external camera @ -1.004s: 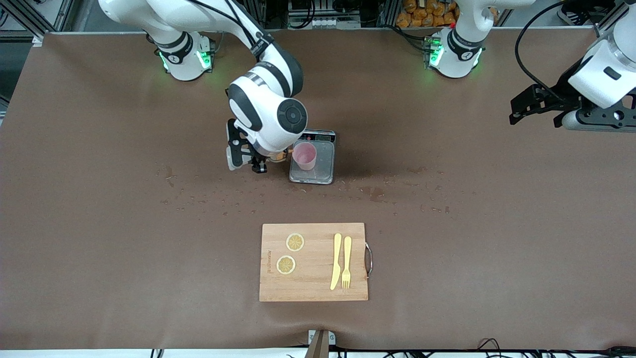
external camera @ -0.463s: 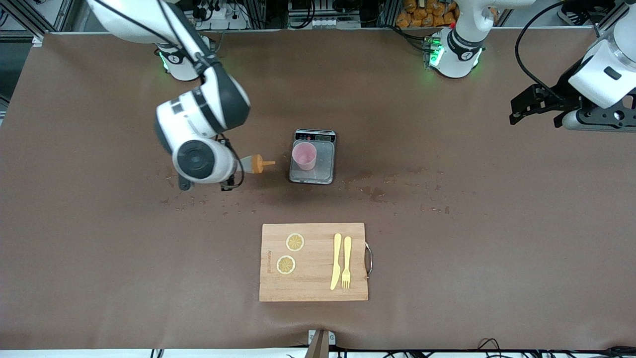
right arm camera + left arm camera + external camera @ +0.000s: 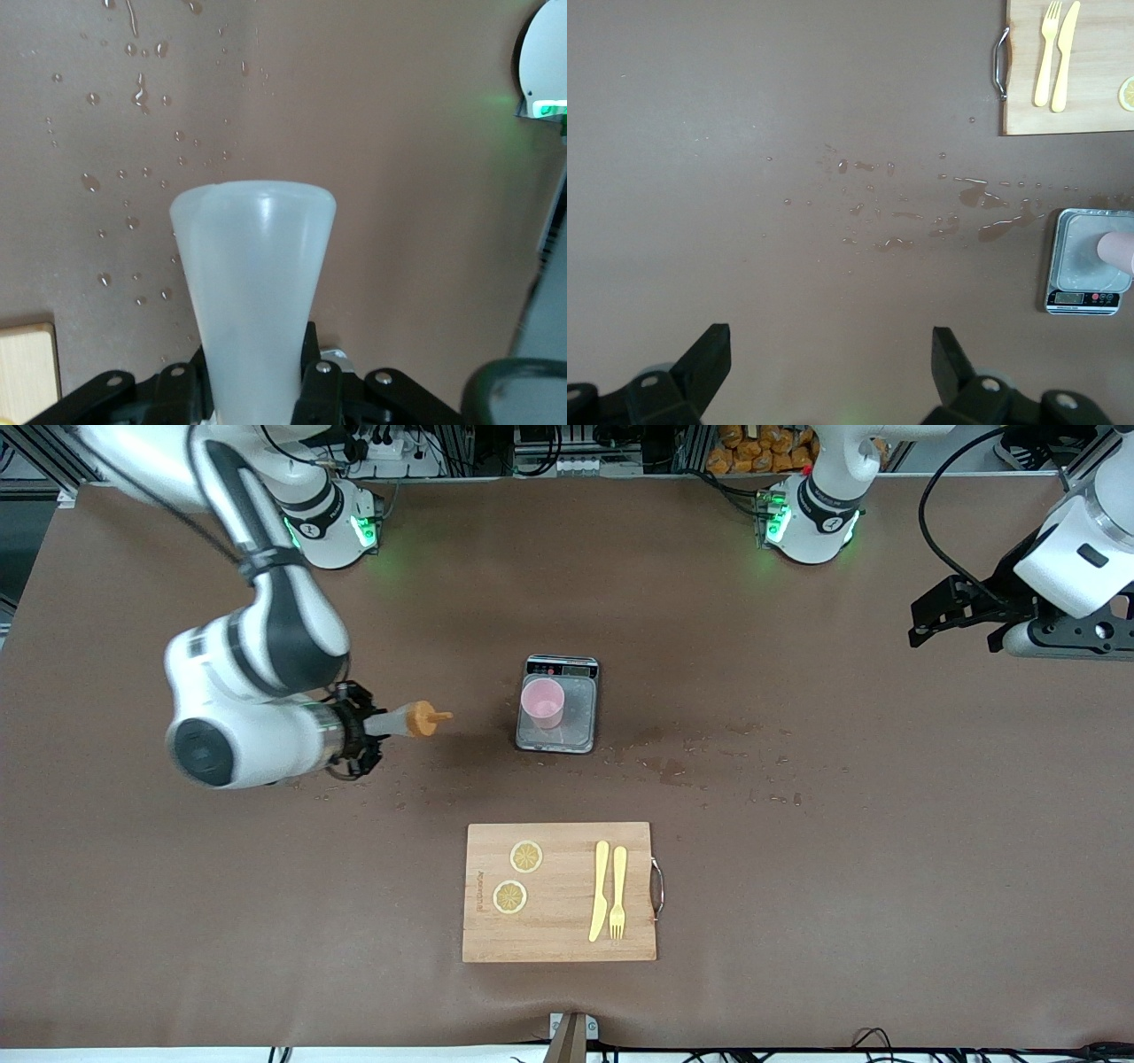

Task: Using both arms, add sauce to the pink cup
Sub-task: 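Carry the bottle with the right gripper back beside its start spot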

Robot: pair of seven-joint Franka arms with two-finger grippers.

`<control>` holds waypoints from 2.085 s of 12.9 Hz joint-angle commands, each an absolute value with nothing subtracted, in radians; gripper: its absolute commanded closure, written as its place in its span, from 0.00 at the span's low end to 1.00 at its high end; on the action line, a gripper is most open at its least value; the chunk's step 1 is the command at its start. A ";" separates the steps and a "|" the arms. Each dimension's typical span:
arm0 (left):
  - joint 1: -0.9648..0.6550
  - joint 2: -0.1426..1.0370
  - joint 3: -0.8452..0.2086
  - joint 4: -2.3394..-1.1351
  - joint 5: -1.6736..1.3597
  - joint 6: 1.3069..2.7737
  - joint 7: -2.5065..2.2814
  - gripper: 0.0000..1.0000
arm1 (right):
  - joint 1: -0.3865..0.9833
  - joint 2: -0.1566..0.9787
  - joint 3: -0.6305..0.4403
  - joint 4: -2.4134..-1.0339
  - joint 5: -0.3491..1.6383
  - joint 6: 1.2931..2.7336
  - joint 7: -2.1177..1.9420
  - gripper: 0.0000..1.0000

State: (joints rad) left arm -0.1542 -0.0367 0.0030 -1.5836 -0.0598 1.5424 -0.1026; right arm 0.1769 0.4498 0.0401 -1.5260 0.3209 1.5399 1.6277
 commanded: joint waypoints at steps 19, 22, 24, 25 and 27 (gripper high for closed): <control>-0.150 -0.035 0.003 -1.546 -0.066 1.537 -0.106 0.00 | -0.505 0.764 0.054 -1.704 0.652 1.267 0.477 1.00; -0.152 -0.035 0.003 -1.546 -0.066 1.537 -0.104 0.00 | -0.528 0.773 0.052 -1.704 0.614 1.269 0.459 1.00; -0.152 -0.035 0.003 -1.546 -0.066 1.537 -0.106 0.00 | -0.537 0.776 0.052 -1.701 0.604 1.270 0.440 1.00; -0.152 -0.035 0.003 -1.548 -0.066 1.536 -0.106 0.00 | -0.538 0.778 0.052 -1.700 0.591 1.273 0.436 0.87; -0.152 -0.038 0.002 -1.549 -0.066 1.525 -0.104 0.00 | -0.534 0.795 0.052 -1.701 0.583 1.298 0.437 0.54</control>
State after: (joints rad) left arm -0.1556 -0.0365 0.0042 -1.5605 -0.0598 1.5426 -0.1028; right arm -0.5149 0.7850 0.0322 -1.6978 0.6000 1.2945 0.4495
